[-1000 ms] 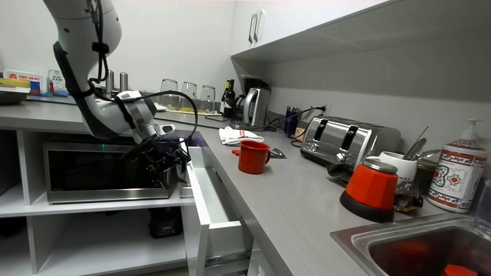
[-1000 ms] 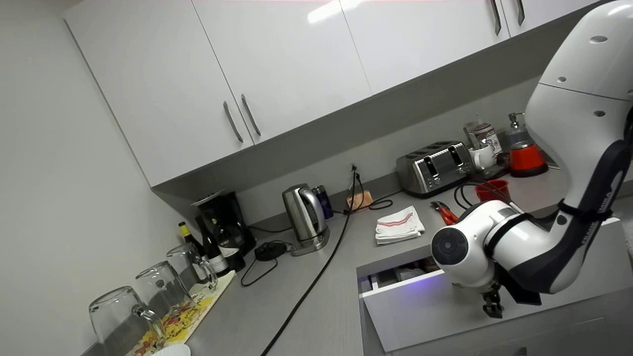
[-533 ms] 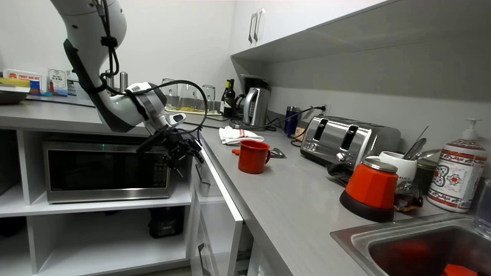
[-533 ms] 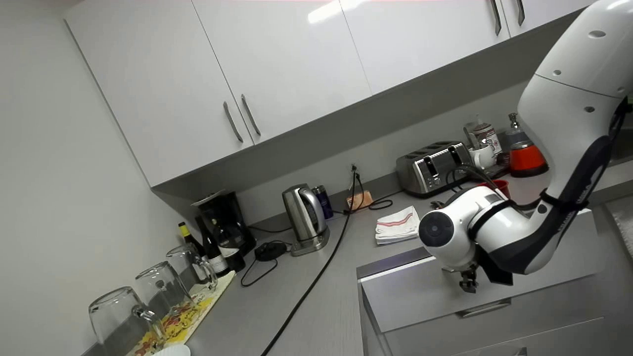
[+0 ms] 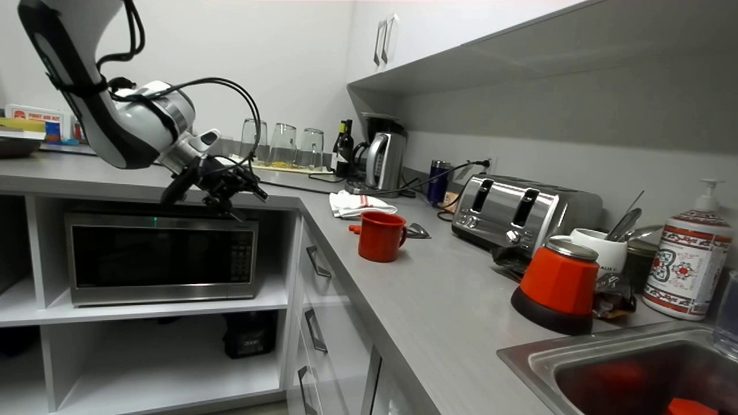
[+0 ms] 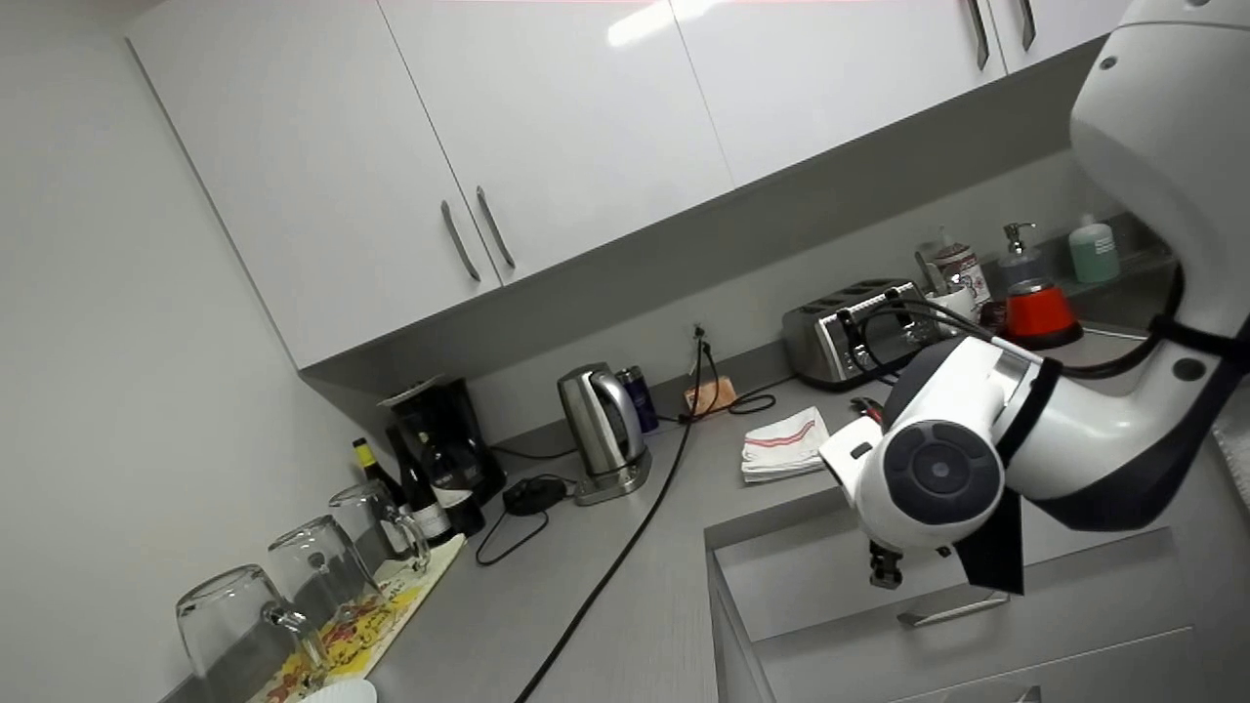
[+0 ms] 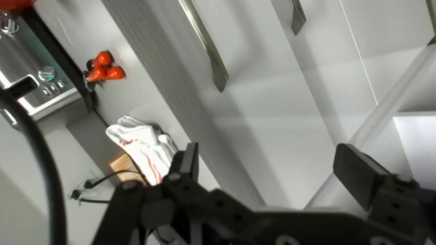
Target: Open the topmost drawer on the left side of the cabinet, remove the red cup from the drawer and place it on the countertop, close the open drawer
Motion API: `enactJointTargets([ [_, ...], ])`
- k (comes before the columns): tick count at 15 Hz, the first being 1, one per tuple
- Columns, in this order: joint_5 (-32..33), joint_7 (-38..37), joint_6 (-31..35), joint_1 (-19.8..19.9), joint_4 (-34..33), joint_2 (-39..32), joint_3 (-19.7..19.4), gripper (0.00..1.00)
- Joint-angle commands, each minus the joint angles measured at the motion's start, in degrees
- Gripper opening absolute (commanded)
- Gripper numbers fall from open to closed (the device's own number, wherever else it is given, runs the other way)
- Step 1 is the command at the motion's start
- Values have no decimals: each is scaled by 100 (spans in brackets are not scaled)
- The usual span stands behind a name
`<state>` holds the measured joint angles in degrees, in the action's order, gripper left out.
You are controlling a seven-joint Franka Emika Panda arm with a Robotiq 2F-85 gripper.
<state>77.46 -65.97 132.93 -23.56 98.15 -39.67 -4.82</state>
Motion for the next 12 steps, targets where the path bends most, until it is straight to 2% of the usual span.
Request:
enactJointTargets([
  [1,818,-1469,-393,-10,1091,1012,336,100],
  [6,959,-2744,-1407,221,1828,1702,887,100],
  [7,836,-2245,-1223,398,1339,1291,1023,100],
  [12,873,-2562,-1420,450,1662,1561,1128,100],
])
